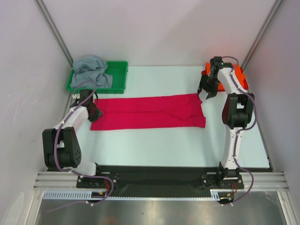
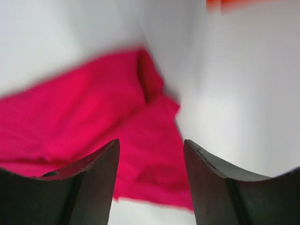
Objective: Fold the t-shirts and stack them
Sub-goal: Fold the tshirt
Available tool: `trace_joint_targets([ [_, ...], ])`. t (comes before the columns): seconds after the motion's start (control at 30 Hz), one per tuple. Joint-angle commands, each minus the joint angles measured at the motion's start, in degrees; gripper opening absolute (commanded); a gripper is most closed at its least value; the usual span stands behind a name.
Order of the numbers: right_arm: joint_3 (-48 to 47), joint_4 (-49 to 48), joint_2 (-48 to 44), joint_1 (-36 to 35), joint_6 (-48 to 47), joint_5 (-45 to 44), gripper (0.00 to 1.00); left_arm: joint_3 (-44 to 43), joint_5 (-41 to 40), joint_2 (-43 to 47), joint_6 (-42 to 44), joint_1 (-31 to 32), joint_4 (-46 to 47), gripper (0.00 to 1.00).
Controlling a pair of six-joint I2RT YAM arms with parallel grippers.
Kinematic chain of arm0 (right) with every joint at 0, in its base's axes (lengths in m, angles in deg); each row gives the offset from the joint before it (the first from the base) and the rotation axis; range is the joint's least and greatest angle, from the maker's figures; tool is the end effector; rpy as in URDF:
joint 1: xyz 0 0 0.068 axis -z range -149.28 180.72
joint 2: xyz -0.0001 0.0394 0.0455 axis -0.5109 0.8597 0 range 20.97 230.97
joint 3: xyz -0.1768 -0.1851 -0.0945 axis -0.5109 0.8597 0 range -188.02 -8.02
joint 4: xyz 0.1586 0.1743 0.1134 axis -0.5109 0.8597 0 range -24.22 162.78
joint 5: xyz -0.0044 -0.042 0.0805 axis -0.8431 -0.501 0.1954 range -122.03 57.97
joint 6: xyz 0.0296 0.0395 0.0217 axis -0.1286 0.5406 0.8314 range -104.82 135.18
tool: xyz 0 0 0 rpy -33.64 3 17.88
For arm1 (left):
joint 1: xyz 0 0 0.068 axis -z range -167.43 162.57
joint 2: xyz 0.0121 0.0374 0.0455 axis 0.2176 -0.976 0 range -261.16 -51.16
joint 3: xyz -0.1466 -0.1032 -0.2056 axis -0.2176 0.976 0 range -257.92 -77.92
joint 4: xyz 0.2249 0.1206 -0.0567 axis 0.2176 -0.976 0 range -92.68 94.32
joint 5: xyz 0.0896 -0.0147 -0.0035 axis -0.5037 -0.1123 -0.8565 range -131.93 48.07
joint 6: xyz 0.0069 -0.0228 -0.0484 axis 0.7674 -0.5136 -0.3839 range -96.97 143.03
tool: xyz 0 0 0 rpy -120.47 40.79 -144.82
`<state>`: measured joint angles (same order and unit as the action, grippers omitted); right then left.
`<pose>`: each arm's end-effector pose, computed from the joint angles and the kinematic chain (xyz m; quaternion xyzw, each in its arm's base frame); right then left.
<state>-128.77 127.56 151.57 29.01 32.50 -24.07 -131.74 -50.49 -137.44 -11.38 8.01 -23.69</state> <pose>0.4776 0.0192 0.2275 0.1227 0.9772 0.0939 0.1458 0.2941 0.0288 0.2011 -0.3396 0.9027 0.0042 0.2642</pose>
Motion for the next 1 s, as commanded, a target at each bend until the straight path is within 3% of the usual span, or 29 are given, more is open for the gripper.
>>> trace_joint_targets([
  [0.0,11.82,-1.3,-11.94,-2.23,0.15,2.73,0.63,0.82,1.17,2.7,0.67,0.34,0.59,0.27],
  [0.1,23.95,-6.47,-18.97,-5.91,2.01,6.18,0.64,1.35,1.96,2.69,0.23,0.34,0.85,0.26],
  [0.23,30.91,-9.92,-22.68,-10.58,6.92,6.36,0.64,1.88,2.58,3.05,0.4,0.34,1.12,0.26],
  [0.4,38.73,-15.53,-23.82,-14.71,11.94,8.73,0.51,1.62,2.49,3.66,1.63,0.34,0.06,0.26],
  [0.47,39.01,-16.51,-22.6,-16.39,12.99,8.39,0.41,1.53,2.41,4.01,2.24,0.34,-0.03,0.26],
  [0.53,38.58,-16.95,-21.8,-17.26,13.44,6.98,0.4,1.44,2.4,4.01,2.59,0.43,-0.2,0.26],
  [0.97,38.66,-15.28,-21.09,-17.27,13.79,-0.75,0.51,0.74,1.88,4.28,3.57,0.25,-0.73,0.26],
])
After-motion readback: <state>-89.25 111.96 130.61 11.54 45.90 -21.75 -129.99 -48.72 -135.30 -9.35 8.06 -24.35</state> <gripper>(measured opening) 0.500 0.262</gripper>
